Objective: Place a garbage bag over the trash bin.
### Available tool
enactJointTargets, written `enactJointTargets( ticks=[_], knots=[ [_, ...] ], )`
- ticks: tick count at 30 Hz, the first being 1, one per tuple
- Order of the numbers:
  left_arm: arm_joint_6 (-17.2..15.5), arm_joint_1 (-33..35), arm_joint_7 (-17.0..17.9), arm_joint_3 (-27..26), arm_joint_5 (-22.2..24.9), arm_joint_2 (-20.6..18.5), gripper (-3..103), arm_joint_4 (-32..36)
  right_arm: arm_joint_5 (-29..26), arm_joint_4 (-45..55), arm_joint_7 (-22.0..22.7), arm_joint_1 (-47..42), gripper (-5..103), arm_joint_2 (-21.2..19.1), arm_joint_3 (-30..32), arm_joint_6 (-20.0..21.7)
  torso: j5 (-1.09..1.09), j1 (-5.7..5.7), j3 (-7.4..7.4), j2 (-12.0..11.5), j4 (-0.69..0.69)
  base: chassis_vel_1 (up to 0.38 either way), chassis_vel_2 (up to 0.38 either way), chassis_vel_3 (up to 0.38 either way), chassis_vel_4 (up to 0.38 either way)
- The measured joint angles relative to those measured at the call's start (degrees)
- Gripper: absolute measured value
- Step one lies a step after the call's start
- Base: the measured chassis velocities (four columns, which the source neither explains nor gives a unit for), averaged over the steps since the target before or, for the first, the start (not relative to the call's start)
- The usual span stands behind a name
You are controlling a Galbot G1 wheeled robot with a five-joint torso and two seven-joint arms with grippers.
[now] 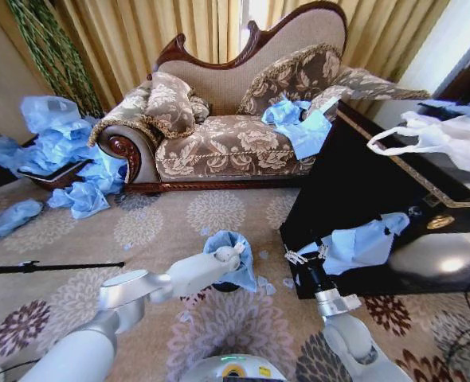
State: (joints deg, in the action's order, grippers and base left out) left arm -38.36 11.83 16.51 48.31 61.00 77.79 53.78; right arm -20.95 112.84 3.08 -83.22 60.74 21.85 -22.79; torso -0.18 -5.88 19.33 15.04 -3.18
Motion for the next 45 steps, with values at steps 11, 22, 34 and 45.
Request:
enactJointTargets(
  ticks=[11, 22, 34, 45],
  knots=[
    [-1.5, 2.1, 2.3, -1.5, 0.5, -6.9, 10, 2.6, 0.1, 0.2, 0.2, -0.3, 100, 0.3, -0.4, -0.2, -0.02, -0.01, 0.01, 0.0, 0.05, 0.0, 0.0, 0.0, 0.0],
    [-2.5, 5.1, 3.1, -0.5, 3.0, -4.3, 8, 7.8, -0.2, 0.6, 0.5, -1.4, 100, -0.3, 1.3, -0.2, -0.02, 0.0, 0.0, 0.0, -0.01, 0.0, 0.0, 0.0, 0.0],
    [1.3, 3.9, 3.5, -5.1, -1.2, -6.3, 14, 4.0, -0.4, 0.7, 0.6, -2.2, 100, 0.2, 1.1, -0.2, -0.01, 0.0, 0.0, 0.0, 0.05, 0.0, 0.0, 0.0, 0.0],
    [2.2, 7.8, 5.0, -5.9, -0.2, -9.7, 48, 12.6, -0.2, 1.5, 0.2, -3.7, 100, 0.0, 1.6, 1.0, -0.03, 0.0, 0.0, 0.0, 0.0, 0.0, 0.0, 0.0, 0.0]
  ],
)
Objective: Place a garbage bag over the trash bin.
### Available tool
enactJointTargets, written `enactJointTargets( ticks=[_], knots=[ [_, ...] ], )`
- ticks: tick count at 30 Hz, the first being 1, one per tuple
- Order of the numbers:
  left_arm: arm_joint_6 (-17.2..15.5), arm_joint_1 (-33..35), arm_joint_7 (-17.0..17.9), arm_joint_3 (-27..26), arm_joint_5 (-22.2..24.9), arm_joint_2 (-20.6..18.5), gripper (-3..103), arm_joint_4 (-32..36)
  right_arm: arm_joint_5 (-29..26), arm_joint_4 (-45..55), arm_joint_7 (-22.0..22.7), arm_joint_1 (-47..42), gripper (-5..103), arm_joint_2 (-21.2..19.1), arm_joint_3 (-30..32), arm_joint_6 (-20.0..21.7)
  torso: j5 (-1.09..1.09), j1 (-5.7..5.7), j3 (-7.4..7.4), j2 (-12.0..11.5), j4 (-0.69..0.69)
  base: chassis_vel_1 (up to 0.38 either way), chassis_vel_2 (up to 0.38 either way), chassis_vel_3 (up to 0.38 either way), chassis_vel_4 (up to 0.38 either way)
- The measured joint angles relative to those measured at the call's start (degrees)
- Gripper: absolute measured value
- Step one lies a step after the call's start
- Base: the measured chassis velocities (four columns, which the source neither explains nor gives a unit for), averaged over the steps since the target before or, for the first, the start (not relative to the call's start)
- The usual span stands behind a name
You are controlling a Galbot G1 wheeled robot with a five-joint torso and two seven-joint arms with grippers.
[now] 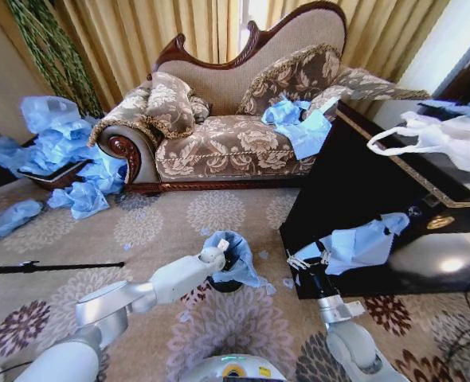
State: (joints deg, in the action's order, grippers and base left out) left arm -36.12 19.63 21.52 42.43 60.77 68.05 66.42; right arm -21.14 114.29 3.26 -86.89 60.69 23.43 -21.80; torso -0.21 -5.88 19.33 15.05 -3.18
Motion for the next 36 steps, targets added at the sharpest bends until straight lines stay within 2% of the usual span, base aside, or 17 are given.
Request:
enactJointTargets(
  ticks=[1, 4, 5, 8, 10, 12, 13, 15, 19, 21, 24, 33, 35, 36],
  knots=[
    [0.0, 0.0, 0.0, 0.0, 0.0, 0.0, 48, 0.0, 0.0, 0.0, 0.0, 0.0, 100, 0.0, 0.0, 0.0, 0.0, 0.0, 0.0, 0.0, 0.0, 0.0, 0.0, 0.0, 0.0],
    [-1.3, 0.5, -0.3, 0.1, -1.2, -2.9, 65, 8.3, 0.3, 0.5, -0.3, -1.1, 100, 0.0, -0.2, 0.2, -0.01, 0.0, 0.0, 0.0, -0.01, 0.0, 0.0, 0.0, 0.0],
    [-1.3, 0.5, -0.3, 0.1, -1.2, -2.9, 65, 8.3, 0.3, 0.5, -0.3, -1.1, 100, 0.0, -0.2, 0.2, -0.01, 0.0, 0.0, 0.0, -0.01, 0.0, 0.0, 0.0, 0.0],
    [-5.6, 0.4, 0.0, -0.8, -0.1, -7.8, 81, 16.6, 0.5, 1.1, -0.5, -3.4, 100, -0.4, -0.3, -0.4, -0.01, 0.0, 0.0, 0.0, 0.01, 0.0, 0.0, 0.0, 0.0],
    [-5.8, 0.6, 0.3, -1.3, 0.3, -9.0, 81, 18.2, 0.5, 1.2, -0.6, -4.1, 100, -0.4, -0.3, -0.5, 0.0, 0.0, 0.0, 0.0, 0.0, 0.0, 0.0, 0.0, 0.0],
    [-6.0, 1.6, 1.8, -3.0, 1.8, -12.1, 92, 22.1, 1.0, 1.5, -0.6, -5.2, 100, 0.0, -0.1, -0.7, 0.0, 0.0, 0.0, 0.0, 0.02, 0.0, 0.0, 0.0, 0.0],
    [-6.0, 1.6, 1.8, -3.0, 1.8, -12.1, 92, 22.1, 1.0, 1.5, -0.6, -5.2, 100, 0.0, -0.1, -0.7, 0.0, 0.0, 0.0, 0.0, 0.02, 0.0, 0.0, 0.0, 0.0],
    [-6.1, 2.7, 3.0, -4.4, 3.5, -14.2, 99, 24.2, 1.7, 1.9, -0.3, -5.5, 100, 0.5, -0.1, -0.8, 0.0, 0.0, 0.0, 0.0, 0.02, 0.0, 0.0, 0.0, 0.0],
    [-6.2, 4.8, 3.7, -6.8, 5.8, -17.0, 100, 28.1, 2.8, 2.9, 0.7, -5.9, 100, 0.7, 0.0, -0.6, 0.0, 0.0, 0.0, 0.0, 0.0, 0.0, 0.0, 0.0, 0.0],
    [-6.2, 6.6, 4.0, -8.8, 6.9, -18.6, 100, 31.1, 3.2, 3.5, 1.2, -6.3, 100, 0.6, 0.2, -0.3, 0.0, 0.0, 0.0, 0.0, 0.04, 0.0, 0.0, 0.0, 0.0],
    [-6.1, 8.2, 4.1, -10.2, 7.2, -19.6, 100, 33.7, 3.7, 3.7, 1.5, -6.7, 100, 0.6, 0.2, -0.3, -0.01, 0.0, 0.0, 0.0, 0.01, 0.0, 0.0, 0.0, 0.0],
    [-2.7, 14.1, 2.8, -15.0, 4.6, -23.5, 100, 41.4, 5.9, 4.0, 2.1, -8.1, 100, 1.6, -0.9, -0.5, 0.0, 0.0, 0.0, 0.0, 0.01, 0.0, 0.0, 0.0, 0.0],
    [-0.5, 15.7, 1.4, -16.4, 2.8, -25.3, 100, 43.4, 6.4, 4.1, 2.2, -8.5, 100, 1.9, -1.1, -0.7, 0.0, 0.0, 0.0, 0.0, 0.02, 0.0, 0.0, 0.0, 0.0],
    [-0.5, 15.7, 1.4, -16.4, 2.8, -25.3, 100, 43.4, 6.4, 4.1, 2.2, -8.5, 100, 1.9, -1.1, -0.7, 0.0, 0.0, 0.0, 0.0, 0.02, 0.0, 0.0, 0.0, 0.0]
  ],
)
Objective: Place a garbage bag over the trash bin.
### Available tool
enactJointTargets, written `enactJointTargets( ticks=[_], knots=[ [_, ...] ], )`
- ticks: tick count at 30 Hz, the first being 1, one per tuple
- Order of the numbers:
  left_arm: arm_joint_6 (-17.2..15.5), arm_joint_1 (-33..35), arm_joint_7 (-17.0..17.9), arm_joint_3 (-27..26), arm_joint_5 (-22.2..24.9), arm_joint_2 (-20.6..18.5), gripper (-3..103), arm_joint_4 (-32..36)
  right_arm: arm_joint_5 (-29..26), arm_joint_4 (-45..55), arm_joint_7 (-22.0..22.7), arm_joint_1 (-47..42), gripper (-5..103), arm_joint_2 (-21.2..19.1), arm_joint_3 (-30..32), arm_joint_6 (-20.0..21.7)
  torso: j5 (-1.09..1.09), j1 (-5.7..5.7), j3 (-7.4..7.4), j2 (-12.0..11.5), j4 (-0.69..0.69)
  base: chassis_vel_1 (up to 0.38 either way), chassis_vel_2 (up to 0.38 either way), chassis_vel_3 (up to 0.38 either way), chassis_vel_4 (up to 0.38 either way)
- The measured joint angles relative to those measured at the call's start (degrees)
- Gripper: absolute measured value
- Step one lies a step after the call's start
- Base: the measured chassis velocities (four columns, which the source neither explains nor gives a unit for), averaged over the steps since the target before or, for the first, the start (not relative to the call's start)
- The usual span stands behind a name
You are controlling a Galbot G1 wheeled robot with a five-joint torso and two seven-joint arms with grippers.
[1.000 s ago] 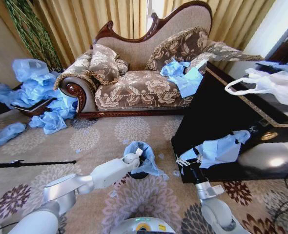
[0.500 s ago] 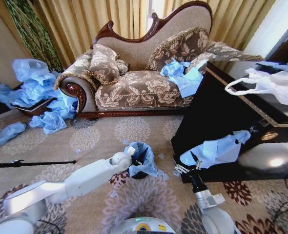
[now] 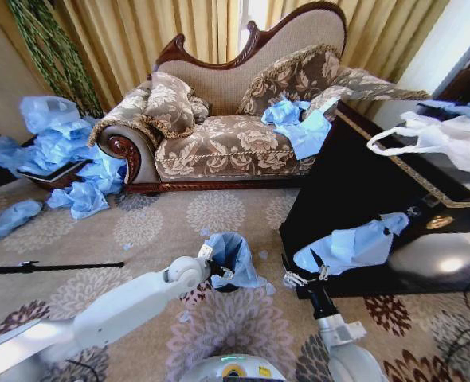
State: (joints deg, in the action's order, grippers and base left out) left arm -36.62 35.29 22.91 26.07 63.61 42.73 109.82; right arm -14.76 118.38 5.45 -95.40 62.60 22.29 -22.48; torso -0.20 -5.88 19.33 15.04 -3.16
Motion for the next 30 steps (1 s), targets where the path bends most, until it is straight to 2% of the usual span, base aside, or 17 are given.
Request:
enactJointTargets(
  ticks=[2, 4, 7, 9, 10, 12, 18, 20, 22, 24, 25, 28, 30],
  knots=[
    [2.6, 2.1, -1.9, -2.1, -3.2, -1.3, 100, 1.3, 1.0, -0.1, 0.5, -0.4, 100, 0.4, -0.3, -0.7, 0.01, 0.0, 0.0, 0.0, 0.0, 0.0, 0.0, 0.0, 0.0],
    [2.9, 2.9, -2.1, -2.9, -3.8, -1.6, 100, 1.4, 1.4, -0.1, 0.6, -0.8, 100, 0.6, -0.3, -0.8, 0.0, 0.0, 0.0, 0.0, -0.01, 0.0, 0.0, 0.0, 0.0],
    [3.6, 8.4, -3.0, -8.0, -6.0, -2.4, 100, 0.6, 2.2, 0.2, 0.9, -2.4, 100, 1.2, -0.3, -1.3, -0.01, 0.0, 0.0, 0.0, -0.01, 0.0, 0.0, 0.0, 0.0],
    [3.8, 9.5, -3.4, -9.1, -6.5, -2.4, 100, 0.3, 2.4, 0.2, 1.0, -2.6, 100, 1.3, -0.2, -1.4, -0.01, 0.0, 0.0, 0.0, 0.0, 0.0, 0.0, 0.0, 0.0],
    [4.1, 12.7, -4.3, -12.5, -8.6, -2.1, 100, -1.1, 2.8, 0.3, 1.1, -3.3, 100, 1.6, -0.1, -1.7, 0.01, 0.0, -0.01, 0.0, 0.0, 0.0, 0.0, 0.0, 0.0],
    [4.6, 15.7, -4.8, -15.2, -9.8, -1.0, 100, -3.0, 3.3, 0.3, 1.2, -3.8, 100, 1.9, -0.1, -2.0, -0.01, 0.0, 0.0, 0.0, 0.0, 0.0, 0.0, 0.0, 0.0],
    [6.2, 21.1, -6.1, -20.6, -10.3, 1.7, 100, -4.2, 4.2, 0.9, 1.5, -5.4, 100, 2.1, 0.1, -2.5, 0.0, 0.0, -0.01, 0.0, -0.02, 0.0, 0.0, 0.0, 0.0],
    [6.8, 25.0, -6.3, -24.2, -10.2, 2.6, 100, -2.2, 4.5, 1.5, 1.7, -6.3, 100, 2.2, 0.7, -2.8, -0.01, -0.01, 0.0, 0.0, -0.02, 0.0, 0.0, 0.0, 0.0],
    [7.3, 26.3, -6.4, -25.3, -10.0, 2.5, 100, -1.1, 4.6, 1.8, 1.9, -6.6, 100, 2.2, 0.9, -2.8, -0.01, 0.0, 0.0, 0.0, -0.01, 0.0, 0.0, 0.0, 0.0],
    [10.4, 31.3, -9.6, -28.9, -10.1, 0.5, 100, 2.8, 4.6, 2.7, 2.3, -7.2, 100, 2.2, 1.5, -2.8, 0.01, 0.0, -0.01, 0.0, 0.0, 0.0, 0.0, 0.0, 0.0],
    [10.4, 31.3, -9.6, -28.9, -10.1, 0.5, 100, 2.8, 4.6, 2.7, 2.3, -7.2, 100, 2.2, 1.5, -2.8, 0.01, 0.0, -0.01, 0.0, 0.0, 0.0, 0.0, 0.0, 0.0],
    [17.5, 36.2, -15.4, -32.0, -12.7, -1.6, 100, 5.9, 5.3, 3.2, 2.7, -7.3, 100, 2.4, 1.6, -2.9, -0.01, 0.0, 0.0, 0.0, 0.0, 0.0, 0.0, 0.0, 0.0],
    [18.6, 36.9, -16.3, -32.6, -13.3, -1.8, 100, 6.3, 5.5, 3.4, 2.8, -7.4, 100, 2.5, 1.6, -2.9, 0.0, 0.0, 0.0, 0.0, 0.0, 0.0, 0.0, 0.0, 0.0]
  ],
)
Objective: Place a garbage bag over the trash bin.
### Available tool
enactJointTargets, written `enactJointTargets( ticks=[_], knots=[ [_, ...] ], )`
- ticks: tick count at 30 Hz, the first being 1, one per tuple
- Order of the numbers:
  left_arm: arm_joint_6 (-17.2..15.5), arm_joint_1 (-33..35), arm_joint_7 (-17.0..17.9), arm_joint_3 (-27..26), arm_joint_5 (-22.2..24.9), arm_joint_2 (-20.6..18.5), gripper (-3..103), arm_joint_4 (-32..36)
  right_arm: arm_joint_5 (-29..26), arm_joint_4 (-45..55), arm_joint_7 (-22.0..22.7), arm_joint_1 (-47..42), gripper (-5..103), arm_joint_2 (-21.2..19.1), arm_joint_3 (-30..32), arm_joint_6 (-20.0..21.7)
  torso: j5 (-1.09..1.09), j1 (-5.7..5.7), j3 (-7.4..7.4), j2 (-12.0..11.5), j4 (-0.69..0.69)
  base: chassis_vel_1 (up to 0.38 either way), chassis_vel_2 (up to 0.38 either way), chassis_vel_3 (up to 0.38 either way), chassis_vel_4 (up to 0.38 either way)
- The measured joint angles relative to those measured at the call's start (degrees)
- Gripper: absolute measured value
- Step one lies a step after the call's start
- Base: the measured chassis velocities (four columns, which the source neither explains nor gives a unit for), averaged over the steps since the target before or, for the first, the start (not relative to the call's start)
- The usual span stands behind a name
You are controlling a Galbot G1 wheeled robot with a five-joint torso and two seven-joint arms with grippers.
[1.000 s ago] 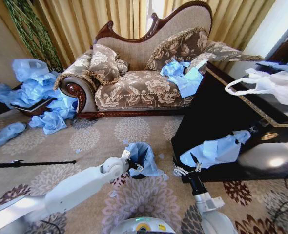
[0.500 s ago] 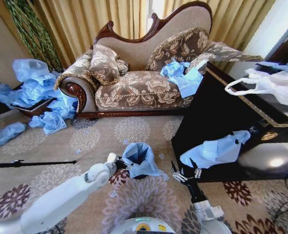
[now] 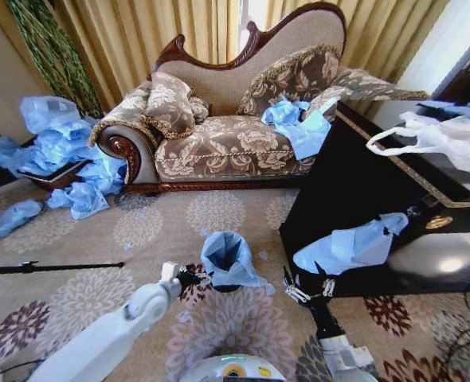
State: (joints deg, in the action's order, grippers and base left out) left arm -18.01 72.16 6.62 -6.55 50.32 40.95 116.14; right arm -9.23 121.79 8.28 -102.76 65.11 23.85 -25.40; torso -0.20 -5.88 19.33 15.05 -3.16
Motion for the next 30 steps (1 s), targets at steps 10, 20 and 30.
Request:
enactJointTargets(
  ticks=[10, 20, 30],
  knots=[
    [21.9, 28.2, -2.7, -36.3, -13.1, 5.7, 100, 13.9, 1.3, 6.5, 0.3, -3.5, 100, 3.3, 1.1, 0.7, 0.01, 0.01, -0.01, 0.0, 0.02, 0.0, 0.0, 0.0, 0.0],
    [25.8, 42.0, -0.2, -42.5, -19.5, 26.4, 100, 26.4, 4.8, 15.3, 0.5, -7.8, 100, 15.5, -1.3, 7.4, 0.0, 0.0, 0.0, 0.0, -0.01, 0.0, 0.0, 0.0, 0.0],
    [26.4, 48.9, -1.4, -30.2, -30.7, 31.4, 100, 27.6, 13.6, 12.8, 0.8, -7.8, 100, 19.6, -5.3, 5.7, 0.0, 0.0, 0.0, 0.0, -0.01, 0.0, 0.0, 0.0, 0.0]
  ],
)
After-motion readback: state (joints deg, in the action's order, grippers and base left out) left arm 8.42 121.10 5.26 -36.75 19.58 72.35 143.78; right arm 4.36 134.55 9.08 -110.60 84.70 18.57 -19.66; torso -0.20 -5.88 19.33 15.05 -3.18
